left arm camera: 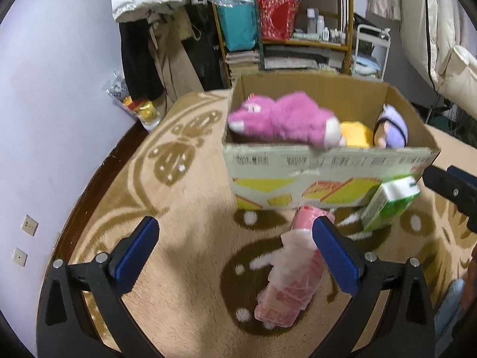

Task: Organize soft objects
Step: 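Move both open tools toward the pink wrapped roll and green tissue box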

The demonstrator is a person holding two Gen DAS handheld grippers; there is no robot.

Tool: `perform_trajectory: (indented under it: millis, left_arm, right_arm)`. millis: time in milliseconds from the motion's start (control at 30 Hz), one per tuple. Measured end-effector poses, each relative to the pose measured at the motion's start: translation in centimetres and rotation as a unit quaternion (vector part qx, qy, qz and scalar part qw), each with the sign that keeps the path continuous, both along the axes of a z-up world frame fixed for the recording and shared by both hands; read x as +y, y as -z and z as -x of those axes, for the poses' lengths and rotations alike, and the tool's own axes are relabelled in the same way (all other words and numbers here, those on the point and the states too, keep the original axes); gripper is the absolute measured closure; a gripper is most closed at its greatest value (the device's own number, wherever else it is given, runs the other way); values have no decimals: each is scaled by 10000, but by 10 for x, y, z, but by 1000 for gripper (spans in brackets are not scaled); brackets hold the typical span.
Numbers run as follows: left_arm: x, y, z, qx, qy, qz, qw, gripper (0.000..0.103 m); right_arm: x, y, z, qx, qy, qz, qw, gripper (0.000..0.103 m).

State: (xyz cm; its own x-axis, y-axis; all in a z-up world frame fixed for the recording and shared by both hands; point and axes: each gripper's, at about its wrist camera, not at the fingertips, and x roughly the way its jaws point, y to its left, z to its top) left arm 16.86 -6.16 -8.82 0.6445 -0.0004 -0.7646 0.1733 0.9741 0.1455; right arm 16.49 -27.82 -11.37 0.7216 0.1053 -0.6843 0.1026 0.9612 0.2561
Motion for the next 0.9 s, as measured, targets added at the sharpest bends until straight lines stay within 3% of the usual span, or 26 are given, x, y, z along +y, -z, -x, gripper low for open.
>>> perform_trajectory:
  millis: [367,900]
  left_arm:
    - [-8,33,-8,383,39,-102,9992,1]
    - [-28,56,-7,779,402,-200,9960,1]
  right_arm:
    - [8,26,-15,265,-64,118,9996,0]
    - [16,41,-27,410,-165,-17,9990,0]
